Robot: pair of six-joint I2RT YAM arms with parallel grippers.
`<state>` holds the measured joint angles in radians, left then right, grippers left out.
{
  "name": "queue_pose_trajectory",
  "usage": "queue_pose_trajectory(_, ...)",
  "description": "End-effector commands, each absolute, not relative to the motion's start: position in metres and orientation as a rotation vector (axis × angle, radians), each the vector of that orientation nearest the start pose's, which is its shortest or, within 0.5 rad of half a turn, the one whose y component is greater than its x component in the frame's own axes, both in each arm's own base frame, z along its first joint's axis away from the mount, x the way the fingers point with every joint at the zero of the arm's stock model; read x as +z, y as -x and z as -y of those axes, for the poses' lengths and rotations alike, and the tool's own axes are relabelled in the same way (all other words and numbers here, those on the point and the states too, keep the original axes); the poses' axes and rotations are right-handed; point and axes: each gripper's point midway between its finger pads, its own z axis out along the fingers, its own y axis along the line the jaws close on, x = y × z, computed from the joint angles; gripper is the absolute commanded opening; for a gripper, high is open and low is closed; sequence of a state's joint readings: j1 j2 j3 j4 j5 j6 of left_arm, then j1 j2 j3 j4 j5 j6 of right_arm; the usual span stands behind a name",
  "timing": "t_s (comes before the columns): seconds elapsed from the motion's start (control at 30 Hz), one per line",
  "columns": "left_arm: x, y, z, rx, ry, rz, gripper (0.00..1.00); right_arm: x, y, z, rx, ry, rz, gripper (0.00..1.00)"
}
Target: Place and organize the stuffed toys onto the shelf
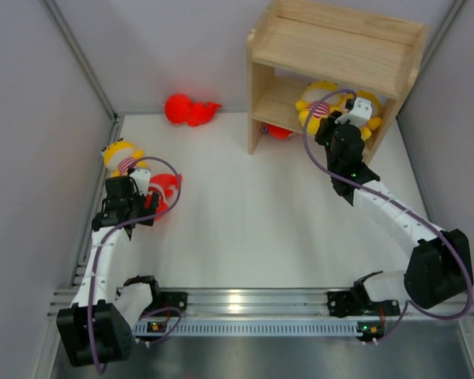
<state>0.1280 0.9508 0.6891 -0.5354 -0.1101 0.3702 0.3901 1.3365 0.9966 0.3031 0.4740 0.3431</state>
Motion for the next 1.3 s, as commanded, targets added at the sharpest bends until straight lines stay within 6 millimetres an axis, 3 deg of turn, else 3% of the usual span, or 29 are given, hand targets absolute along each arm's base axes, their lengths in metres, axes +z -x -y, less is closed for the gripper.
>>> queue_pose_trajectory(0.0, 0.137, -0.265, -0.069, 0.385, -0.237, -2.333, 0.99, 0.332, -0.436, -0.100, 0.217, -0.343, -1.500, 0.18)
queue_pose_trajectory(0.1, 0.141, -0.266, -0.071, 0.399, -0.243, -2.329, 0.99, 0.340, -0.426, -0.098, 0.236, -0.337, -1.475, 0.37)
queue_pose_trajectory(0.3, 0.166, -0.270, -0.074, 0.434, -0.299, -2.305, 0.99, 0.353, -0.413, -0.106, 0.257, -0.231, -1.481, 0.60)
queue_pose_trajectory(0.47, 0.204, -0.281, -0.081, 0.485, -0.301, -2.244, 0.99, 0.367, -0.399, -0.114, 0.287, -0.140, -1.475, 0.70)
queue_pose_trajectory(0.5, 0.222, -0.287, -0.084, 0.510, -0.284, -2.207, 0.99, 0.368, -0.397, -0.116, 0.290, -0.126, -1.479, 0.71)
queue_pose_trajectory(0.67, 0.230, -0.323, -0.087, 0.485, -0.270, -2.238, 0.98, 0.375, -0.389, -0.120, 0.293, -0.057, -1.478, 0.72)
queue_pose_trajectory(0.7, 0.213, -0.334, -0.089, 0.477, -0.276, -2.298, 0.98, 0.376, -0.387, -0.121, 0.300, -0.050, -1.476, 0.72)
queue_pose_trajectory(0.77, 0.213, -0.354, -0.092, 0.479, -0.261, -2.310, 0.98, 0.377, -0.385, -0.127, 0.325, -0.014, -1.475, 0.72)
queue_pose_trajectory(0.8, 0.194, -0.366, -0.095, 0.478, -0.268, -2.367, 0.99, 0.380, -0.383, -0.129, 0.331, 0.006, -1.469, 0.71)
queue_pose_trajectory(0.87, 0.194, -0.387, -0.103, 0.504, -0.262, -2.360, 0.99, 0.381, -0.379, -0.137, 0.359, 0.054, -1.467, 0.71)
queue_pose_trajectory(0.93, 0.173, -0.403, -0.109, 0.507, -0.247, -2.419, 0.99, 0.383, -0.375, -0.143, 0.384, 0.090, -1.463, 0.72)
queue_pose_trajectory(0.97, 0.178, -0.412, -0.115, 0.515, -0.215, -2.410, 0.99, 0.385, -0.372, -0.145, 0.395, 0.100, -1.460, 0.72)
queue_pose_trajectory(1.0, 0.161, -0.418, -0.118, 0.511, -0.204, -2.451, 0.99, 0.386, -0.370, -0.145, 0.403, 0.103, -1.459, 0.71)
queue_pose_trajectory(1.07, 0.154, -0.425, -0.131, 0.522, -0.149, -2.470, 0.99, 0.388, -0.366, -0.150, 0.427, 0.127, -1.454, 0.71)
queue_pose_trajectory(1.1, 0.136, -0.426, -0.135, 0.526, -0.145, -2.515, 0.99, 0.388, -0.365, -0.151, 0.432, 0.138, -1.451, 0.72)
queue_pose_trajectory(1.27, 0.088, -0.429, -0.147, 0.550, -0.134, -2.631, 0.99, 0.388, -0.363, -0.152, 0.435, 0.140, -1.448, 0.72)
